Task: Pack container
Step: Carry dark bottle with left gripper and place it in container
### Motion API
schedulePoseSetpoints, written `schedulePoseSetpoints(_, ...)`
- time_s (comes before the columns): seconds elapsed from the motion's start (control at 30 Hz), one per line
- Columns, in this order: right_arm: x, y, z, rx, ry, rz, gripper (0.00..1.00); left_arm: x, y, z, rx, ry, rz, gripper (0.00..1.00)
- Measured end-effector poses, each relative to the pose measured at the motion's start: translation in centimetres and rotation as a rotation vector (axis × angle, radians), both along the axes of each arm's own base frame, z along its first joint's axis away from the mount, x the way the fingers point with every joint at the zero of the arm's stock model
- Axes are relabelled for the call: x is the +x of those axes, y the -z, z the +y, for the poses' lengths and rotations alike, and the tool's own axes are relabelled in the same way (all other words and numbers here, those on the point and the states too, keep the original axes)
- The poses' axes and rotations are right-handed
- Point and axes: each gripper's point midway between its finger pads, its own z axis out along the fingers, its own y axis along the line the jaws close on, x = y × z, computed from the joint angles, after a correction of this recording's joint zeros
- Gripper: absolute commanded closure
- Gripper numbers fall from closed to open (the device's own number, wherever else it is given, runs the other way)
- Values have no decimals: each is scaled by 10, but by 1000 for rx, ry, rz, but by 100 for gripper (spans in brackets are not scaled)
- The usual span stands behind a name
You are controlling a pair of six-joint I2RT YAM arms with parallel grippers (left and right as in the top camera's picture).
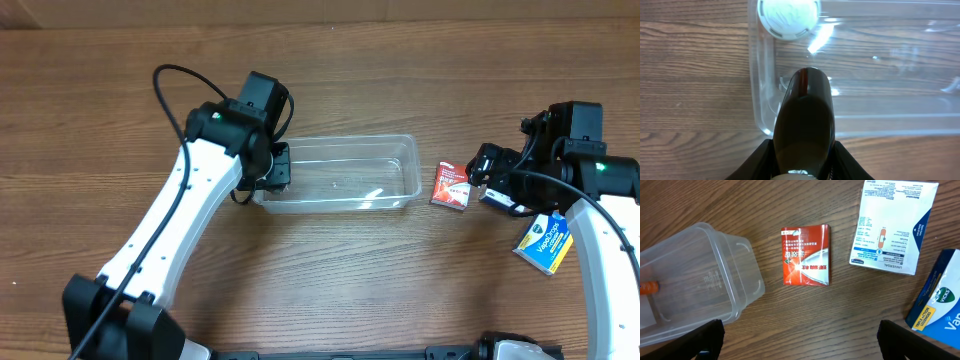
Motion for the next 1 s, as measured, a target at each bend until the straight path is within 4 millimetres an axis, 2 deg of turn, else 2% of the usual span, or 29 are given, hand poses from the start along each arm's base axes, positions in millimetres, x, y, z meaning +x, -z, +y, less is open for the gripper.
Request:
schedulePoseSetpoints(0.1,0,0,0,0,1,0,0,7,11,4,40,-10,8,96)
schedulePoseSetpoints(0.27,0,0,0,0,0,0,0,17,19,4,56,-23,-6,96)
schedulePoseSetpoints(0.5,0,0,0,0,0,0,0,19,49,4,90,-27,70,96)
schedulePoseSetpoints(0.8,0,0,0,0,0,0,0,24,74,2,111,-26,111,96)
schedulePoseSetpoints(0.87,0,0,0,0,1,0,0,23,79,3,119,-26,126,91)
schedulePoseSetpoints(0.9,0,0,0,0,0,0,0,23,82,3,121,-26,133,79)
schedulePoseSetpoints(1.0,0,0,0,0,0,0,0,23,83,3,122,-26,135,67)
